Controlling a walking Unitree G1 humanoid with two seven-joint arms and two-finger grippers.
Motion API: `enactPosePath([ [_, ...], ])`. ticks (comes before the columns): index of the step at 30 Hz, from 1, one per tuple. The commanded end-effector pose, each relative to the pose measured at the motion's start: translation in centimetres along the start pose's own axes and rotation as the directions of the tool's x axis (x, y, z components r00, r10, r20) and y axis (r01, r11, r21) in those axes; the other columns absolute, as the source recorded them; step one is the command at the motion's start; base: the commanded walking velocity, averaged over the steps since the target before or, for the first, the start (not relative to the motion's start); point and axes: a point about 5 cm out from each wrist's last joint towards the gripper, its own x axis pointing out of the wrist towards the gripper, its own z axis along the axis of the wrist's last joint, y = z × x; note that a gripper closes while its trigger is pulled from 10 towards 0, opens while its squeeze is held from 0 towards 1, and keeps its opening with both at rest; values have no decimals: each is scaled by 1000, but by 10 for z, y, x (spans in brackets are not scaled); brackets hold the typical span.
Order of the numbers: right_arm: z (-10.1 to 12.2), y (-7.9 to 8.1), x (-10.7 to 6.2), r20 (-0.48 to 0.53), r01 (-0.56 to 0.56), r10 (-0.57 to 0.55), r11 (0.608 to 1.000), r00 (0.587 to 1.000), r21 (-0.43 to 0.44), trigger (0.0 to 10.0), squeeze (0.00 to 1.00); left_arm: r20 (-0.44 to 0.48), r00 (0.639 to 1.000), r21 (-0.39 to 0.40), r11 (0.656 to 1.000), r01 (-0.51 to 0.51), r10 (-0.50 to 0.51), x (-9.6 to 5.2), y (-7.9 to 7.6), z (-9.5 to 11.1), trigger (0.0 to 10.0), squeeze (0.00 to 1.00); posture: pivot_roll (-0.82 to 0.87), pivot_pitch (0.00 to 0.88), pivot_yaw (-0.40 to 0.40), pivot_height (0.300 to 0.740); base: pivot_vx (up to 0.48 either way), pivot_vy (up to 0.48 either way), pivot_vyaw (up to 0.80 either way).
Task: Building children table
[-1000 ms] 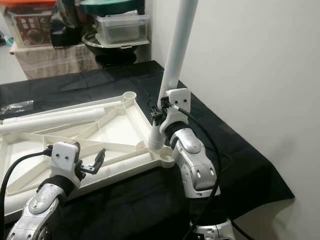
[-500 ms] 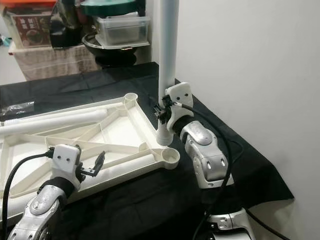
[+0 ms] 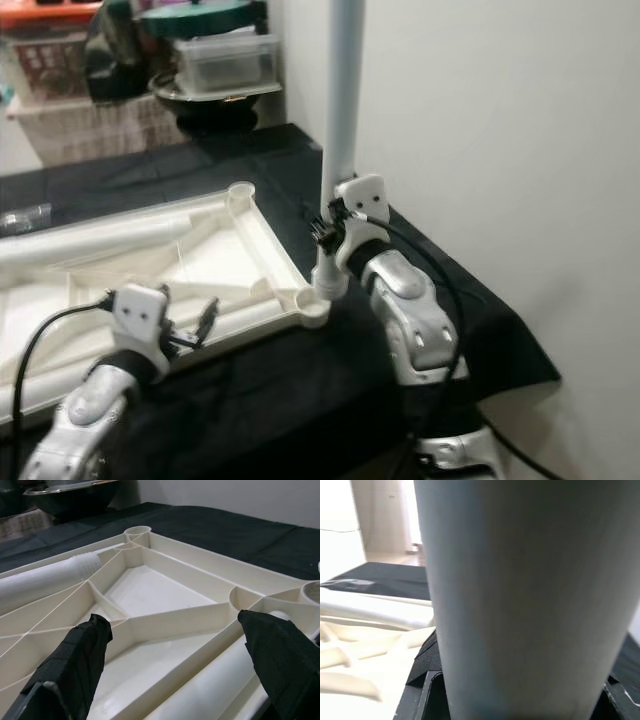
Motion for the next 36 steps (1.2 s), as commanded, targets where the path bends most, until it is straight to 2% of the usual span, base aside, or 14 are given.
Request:
enactPosePath([
  [1,4,-2,-2,21,5,-5,1000,1000,-11,10000,0,-17,1000,-1,1000,4,-4,-1,-2,-5,10000,0,39,0,-57,740,0,0,0],
  [12,5,-3,-1,25,21,-20,1000,999,-23,10000,0,-29,1000,-13,1000,7,-7,-1,-1,-6,10000,0,39,0,-61,740,0,0,0],
  [13,5,-2,-1,26,20,-20,1000,999,-20,10000,0,-49,999,-10,1000,4,-4,0,-1,-8,10000,0,39,0,-60,740,0,-480,0],
  [19,4,-1,-1,26,20,-20,1000,999,-12,10000,0,-42,999,-11,1000,9,-10,0,-3,-8,10000,0,38,0,-60,740,0,-476,0],
  [23,2,1,-2,19,26,-26,1000,999,-3,10000,0,-18,1000,-17,1000,5,-5,0,-3,-6,10000,0,33,0,-58,740,0,0,0],
  [36,-2,8,-5,9,18,-18,1000,1000,14,10000,0,-29,1000,-29,1000,1,-2,-1,-4,-8,10000,0,30,0,-58,740,0,0,0],
])
